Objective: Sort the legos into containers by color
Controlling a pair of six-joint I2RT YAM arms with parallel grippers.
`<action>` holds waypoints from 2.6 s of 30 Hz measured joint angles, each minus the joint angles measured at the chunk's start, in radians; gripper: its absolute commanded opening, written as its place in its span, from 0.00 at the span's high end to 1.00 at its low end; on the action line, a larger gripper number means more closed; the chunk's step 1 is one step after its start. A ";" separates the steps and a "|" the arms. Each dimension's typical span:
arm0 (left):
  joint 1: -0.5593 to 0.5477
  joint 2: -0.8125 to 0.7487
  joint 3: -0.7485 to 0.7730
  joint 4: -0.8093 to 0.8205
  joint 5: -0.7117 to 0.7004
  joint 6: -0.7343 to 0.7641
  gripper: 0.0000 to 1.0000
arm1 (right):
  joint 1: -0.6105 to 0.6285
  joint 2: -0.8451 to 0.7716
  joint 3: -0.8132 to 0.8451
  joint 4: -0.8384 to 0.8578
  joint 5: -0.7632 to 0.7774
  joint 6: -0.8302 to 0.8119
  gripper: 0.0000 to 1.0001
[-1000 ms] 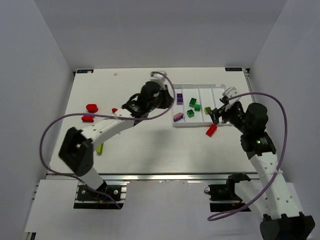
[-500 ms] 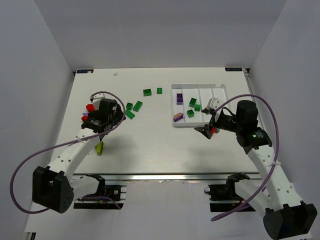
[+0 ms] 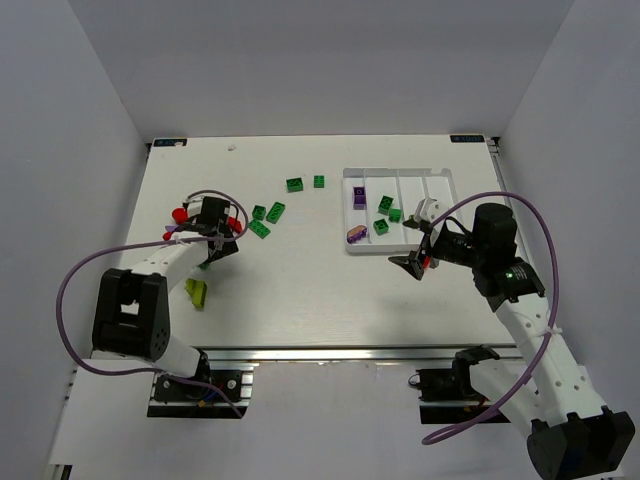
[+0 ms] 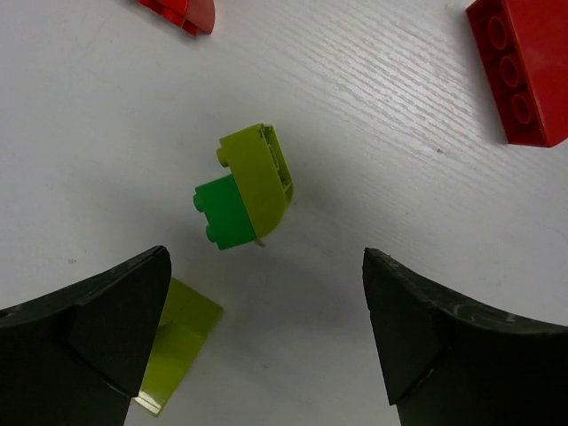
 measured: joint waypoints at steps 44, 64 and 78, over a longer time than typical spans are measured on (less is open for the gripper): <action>0.029 0.122 0.016 0.112 0.241 0.750 0.17 | 0.000 -0.029 -0.002 0.044 0.049 0.009 0.11; 0.037 0.146 0.088 0.085 0.528 0.721 0.26 | 0.000 -0.030 -0.016 0.045 0.052 0.009 0.11; 0.037 -0.108 0.008 0.201 0.376 0.571 0.13 | 0.000 -0.030 -0.016 0.045 0.052 0.009 0.11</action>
